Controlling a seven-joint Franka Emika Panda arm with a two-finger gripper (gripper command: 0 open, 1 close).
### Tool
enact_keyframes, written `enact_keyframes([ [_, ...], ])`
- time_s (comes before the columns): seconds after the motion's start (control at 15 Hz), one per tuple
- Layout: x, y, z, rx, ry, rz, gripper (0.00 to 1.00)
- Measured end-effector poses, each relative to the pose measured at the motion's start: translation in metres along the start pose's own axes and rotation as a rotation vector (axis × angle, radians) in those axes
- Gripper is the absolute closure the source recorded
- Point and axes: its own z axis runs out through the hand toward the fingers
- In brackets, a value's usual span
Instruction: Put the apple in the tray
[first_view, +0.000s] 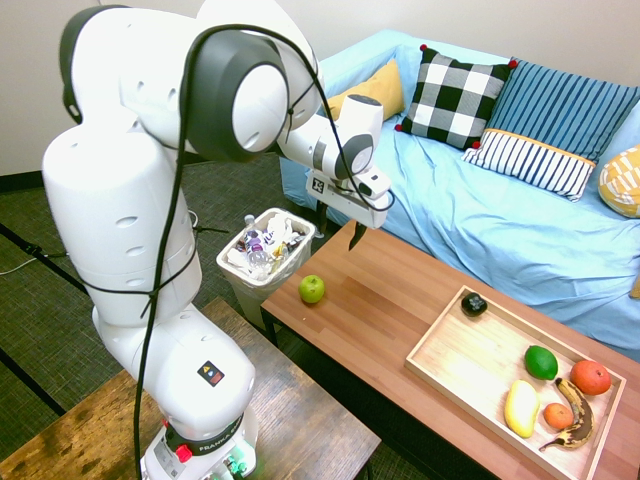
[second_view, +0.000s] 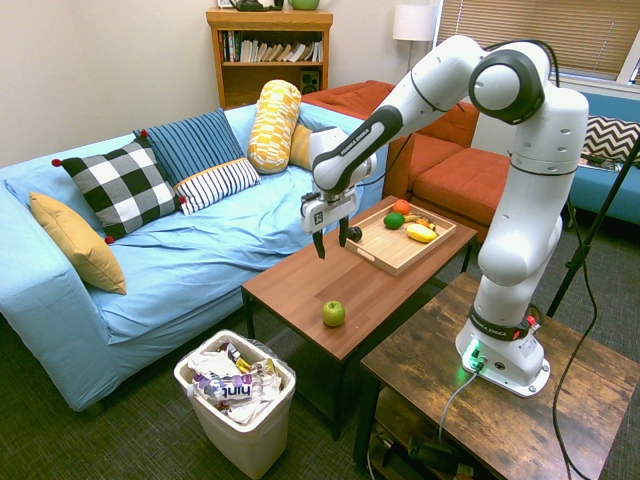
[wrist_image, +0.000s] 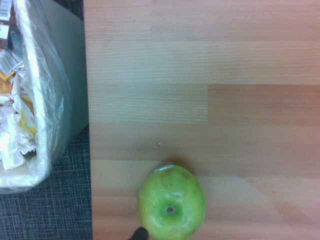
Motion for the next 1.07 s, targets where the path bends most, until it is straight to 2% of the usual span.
enact_keyframes([
  [0.53,-0.008,-0.017,0.099,-0.126,-0.096,-0.018,0.0],
  [1.07,-0.023,-0.023,0.151,-0.206,-0.133,-0.029,0.0],
])
